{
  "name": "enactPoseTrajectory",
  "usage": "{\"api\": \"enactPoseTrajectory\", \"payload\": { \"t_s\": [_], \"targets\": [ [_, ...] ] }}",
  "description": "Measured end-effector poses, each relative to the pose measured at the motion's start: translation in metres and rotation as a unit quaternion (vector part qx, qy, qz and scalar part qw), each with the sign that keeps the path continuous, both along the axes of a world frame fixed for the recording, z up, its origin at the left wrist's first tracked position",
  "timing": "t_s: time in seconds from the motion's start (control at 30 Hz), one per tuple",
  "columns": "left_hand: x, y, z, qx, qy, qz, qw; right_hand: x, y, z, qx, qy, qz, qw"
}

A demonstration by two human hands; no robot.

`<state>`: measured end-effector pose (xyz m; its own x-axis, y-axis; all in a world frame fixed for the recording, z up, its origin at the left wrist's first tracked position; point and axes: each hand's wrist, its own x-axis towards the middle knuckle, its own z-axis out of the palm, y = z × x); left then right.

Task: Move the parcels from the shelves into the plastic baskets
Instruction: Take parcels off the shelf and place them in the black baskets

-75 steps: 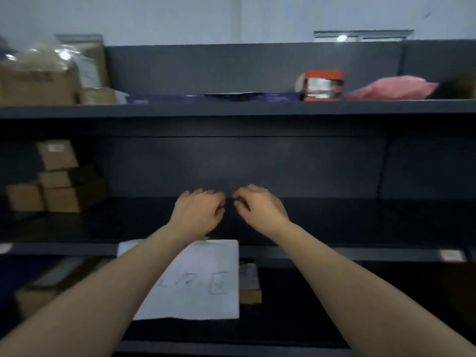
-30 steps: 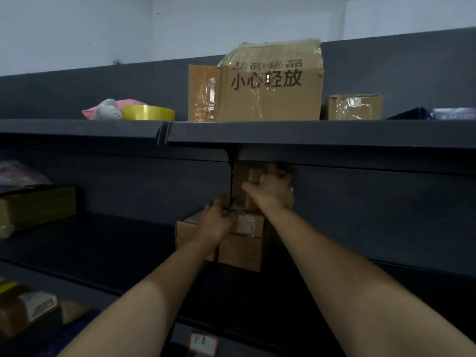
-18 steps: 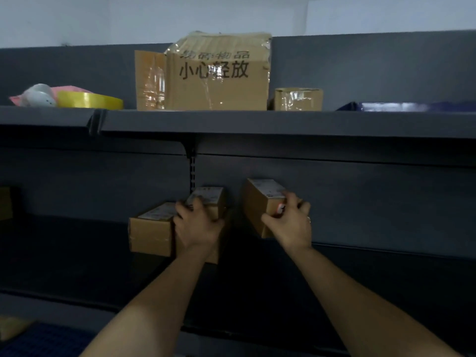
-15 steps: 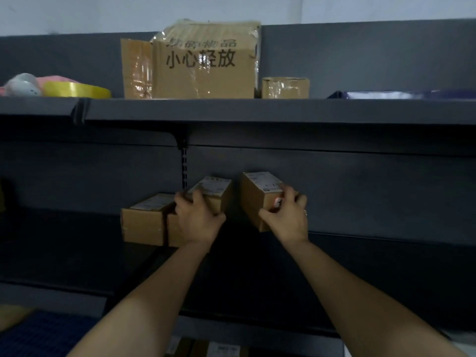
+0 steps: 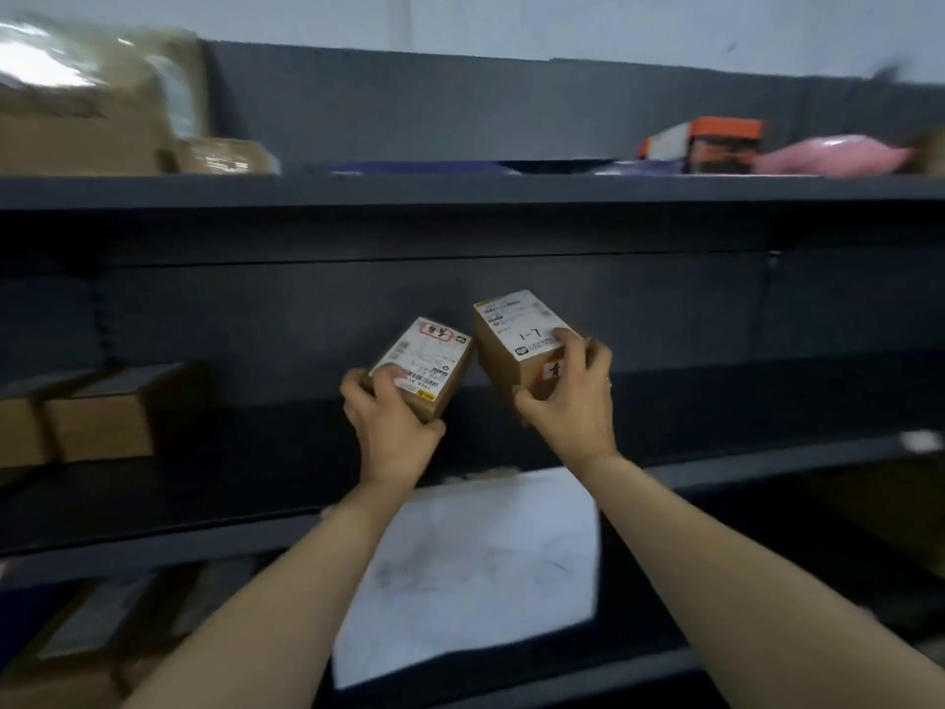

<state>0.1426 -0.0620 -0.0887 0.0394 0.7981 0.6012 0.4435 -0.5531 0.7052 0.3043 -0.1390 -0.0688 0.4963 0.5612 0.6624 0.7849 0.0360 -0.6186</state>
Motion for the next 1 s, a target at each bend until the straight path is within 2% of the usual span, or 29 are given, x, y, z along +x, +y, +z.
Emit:
{"api": "enactPoseTrajectory", "payload": {
  "t_s": [0.2,0.4,0.53,0.7,0.87,1.0],
  "targets": [
    [0.192,-0.124,-0.006,-0.021,0.021,-0.181,0.983,0.159,-0.17,-0.019,0.001,0.037,-0.185,0.982],
    [0.351,-0.257,-0.029,-0.04,0.043,-0.371,0.927,0.268,-0.339,-0.05,0.025,0.079,-0.356,0.931],
    [0.434,-0.344,-0.064,-0.052,0.077,-0.487,0.868,0.319,-0.443,-0.081,-0.009,0.114,-0.461,0.88],
    [0.52,-0.43,-0.114,-0.088,0.16,-0.586,0.789,0.361,-0.543,-0.127,-0.062,0.173,-0.559,0.809],
    [0.576,-0.514,-0.163,-0.126,0.23,-0.657,0.707,0.371,-0.634,-0.168,-0.096,0.23,-0.63,0.736],
    [0.599,-0.594,-0.194,-0.098,0.282,-0.703,0.646,0.363,-0.713,-0.196,-0.108,0.275,-0.683,0.668]
  ]
}}
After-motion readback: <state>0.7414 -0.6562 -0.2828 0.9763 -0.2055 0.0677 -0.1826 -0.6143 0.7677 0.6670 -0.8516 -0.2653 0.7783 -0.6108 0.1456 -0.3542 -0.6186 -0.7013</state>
